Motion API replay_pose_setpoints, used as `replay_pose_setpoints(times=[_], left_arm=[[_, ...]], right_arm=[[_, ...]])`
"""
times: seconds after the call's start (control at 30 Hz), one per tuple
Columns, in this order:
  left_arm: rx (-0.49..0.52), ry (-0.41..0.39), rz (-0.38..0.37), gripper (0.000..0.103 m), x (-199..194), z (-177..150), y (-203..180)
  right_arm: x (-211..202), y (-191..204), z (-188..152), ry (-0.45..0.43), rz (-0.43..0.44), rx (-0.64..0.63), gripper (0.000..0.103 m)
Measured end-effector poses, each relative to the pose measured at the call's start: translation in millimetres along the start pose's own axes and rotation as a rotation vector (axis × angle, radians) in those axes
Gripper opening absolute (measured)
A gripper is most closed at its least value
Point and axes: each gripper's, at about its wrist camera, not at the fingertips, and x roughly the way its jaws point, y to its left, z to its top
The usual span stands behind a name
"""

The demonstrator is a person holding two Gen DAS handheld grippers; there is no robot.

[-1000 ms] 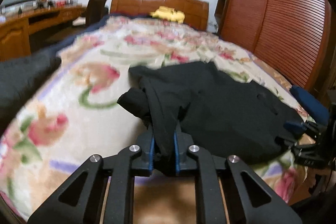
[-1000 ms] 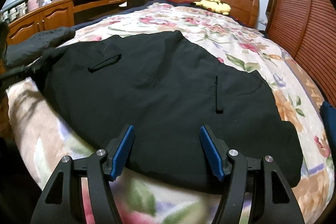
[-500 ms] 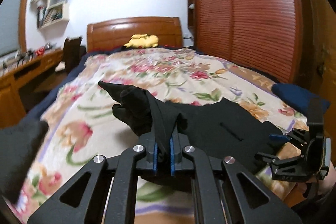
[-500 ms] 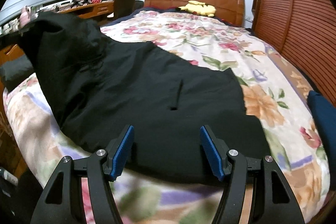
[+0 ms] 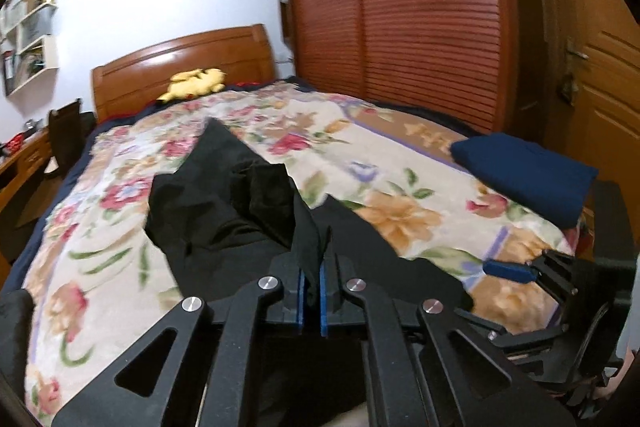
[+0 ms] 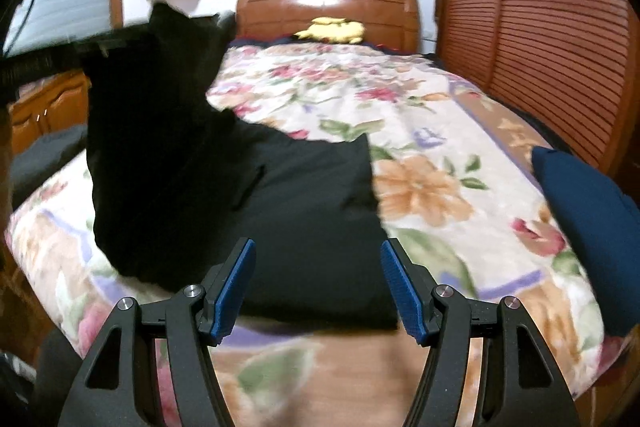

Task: Fold large clothes
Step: 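Grasp the coat side with the left gripper and fold it over, then open the left gripper and release the folded coat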

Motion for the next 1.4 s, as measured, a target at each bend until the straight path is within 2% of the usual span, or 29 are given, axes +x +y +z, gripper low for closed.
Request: replay_pose_setpoints(times=[0.13, 0.33, 0.37, 0.43, 0.47, 0.5, 0.53, 0.57, 0.6, 0.67, 0.93, 1.2, 1.4], left_arm=[[0.005, 0.048, -0.057, 0.005, 14, -9, -15], [-0.001, 0.106, -0.062, 0.005, 20, -12, -14], [0.004, 0.105, -0.06, 0.009, 18, -13, -14], [0.007, 0.095, -0.084, 0.022, 9, -15, -13], [0.001, 0.076, -0.109, 0.036, -1, -15, -11], [-0.004, 0.062, -0.12, 0.046, -5, -14, -12], [-0.011, 0.041, -0.131, 0.049, -16, -14, -10], [-0.018, 0.024, -0.136, 0.059, -25, -15, -7], [-0.025, 0.011, -0.14, 0.072, -32, -16, -4], [-0.052, -0.018, -0.135, 0.082, -48, -23, 7], [-0.099, -0.026, 0.022, 0.082, -69, -70, 66], [-0.166, -0.018, 0.104, 0.082, -82, -113, 117], [-0.214, -0.007, 0.146, 0.082, -95, -140, 152]], right_arm=[[-2, -13, -2, 0.007, -0.028, 0.032, 0.067], [-1, -22, -2, 0.013, -0.042, 0.063, 0.067], [-2, -20, -2, 0.01, -0.042, 0.058, 0.067], [-3, -15, -1, 0.004, -0.042, 0.046, 0.067], [-3, -12, 0, 0.002, -0.044, 0.039, 0.067], [-4, -17, -1, -0.001, -0.044, 0.034, 0.067], [-4, -15, 0, -0.003, -0.045, 0.031, 0.067], [-4, -16, -1, -0.005, -0.042, 0.028, 0.067], [-4, -15, -1, -0.007, -0.041, 0.027, 0.067], [-3, -15, -2, -0.011, -0.035, 0.026, 0.067], [-7, -11, -3, -0.035, 0.002, 0.025, 0.067], [-8, 15, 10, -0.074, 0.046, -0.017, 0.067], [3, 52, 43, -0.088, 0.109, -0.062, 0.067]])
